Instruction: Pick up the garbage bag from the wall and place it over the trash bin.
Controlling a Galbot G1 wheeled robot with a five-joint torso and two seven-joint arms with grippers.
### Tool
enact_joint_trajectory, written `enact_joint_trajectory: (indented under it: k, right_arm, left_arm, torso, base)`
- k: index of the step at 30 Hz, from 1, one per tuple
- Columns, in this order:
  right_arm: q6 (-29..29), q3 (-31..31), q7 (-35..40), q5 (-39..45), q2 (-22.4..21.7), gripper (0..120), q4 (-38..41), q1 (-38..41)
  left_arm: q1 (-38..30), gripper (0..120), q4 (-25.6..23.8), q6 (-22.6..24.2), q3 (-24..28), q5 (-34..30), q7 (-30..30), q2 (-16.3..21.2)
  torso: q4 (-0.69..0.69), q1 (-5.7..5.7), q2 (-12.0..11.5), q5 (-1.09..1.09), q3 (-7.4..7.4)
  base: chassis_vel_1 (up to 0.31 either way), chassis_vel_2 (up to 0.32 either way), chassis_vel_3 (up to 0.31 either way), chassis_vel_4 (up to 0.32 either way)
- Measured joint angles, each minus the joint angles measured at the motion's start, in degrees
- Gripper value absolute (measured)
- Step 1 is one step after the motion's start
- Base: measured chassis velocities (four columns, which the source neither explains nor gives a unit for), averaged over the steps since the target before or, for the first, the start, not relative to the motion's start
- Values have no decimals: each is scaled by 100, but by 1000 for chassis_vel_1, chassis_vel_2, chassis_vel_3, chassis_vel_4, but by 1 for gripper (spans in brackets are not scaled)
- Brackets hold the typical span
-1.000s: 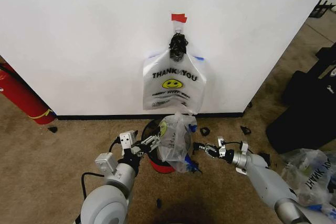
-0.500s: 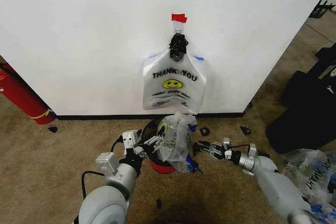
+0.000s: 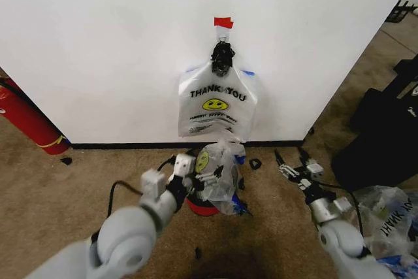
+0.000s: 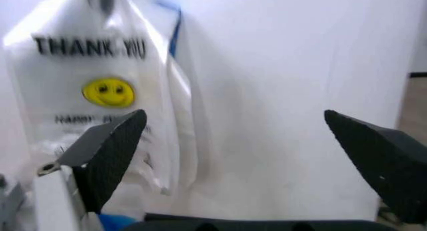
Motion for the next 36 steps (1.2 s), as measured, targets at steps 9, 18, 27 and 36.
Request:
enact_joint_trajectory:
  k: [9,18,27,36]
  right_arm:
    - [-6,261,324,-528,540,100,871,-1100]
    - [49,200,366,-590,682,100,804,-1087]
    - [-310,-36,421,-672,598,100,806,-896]
    - [-685,-243,588,-659,356,100,822,-775]
  left_arm:
    - [-1072,96,819,415,917,-1139,-1017,-791]
    - [-1356,80,1218,288,1039,-1383,-1222,-1091]
    - [-1301,46,1398,-66,1074,-1099,-1198,-1094]
    - [-1259,9,1396,-165,1063,-1001,-1158,-1053]
  torso:
    - [2,0,0,1,0]
    - [4,0,0,2,0]
    - [4,0,-2,2,0]
    - [3,0,-2,1,0]
  base:
    - [0,0,0,0]
    - [0,0,0,0]
    - [0,0,0,0]
    - [0,0,0,0]
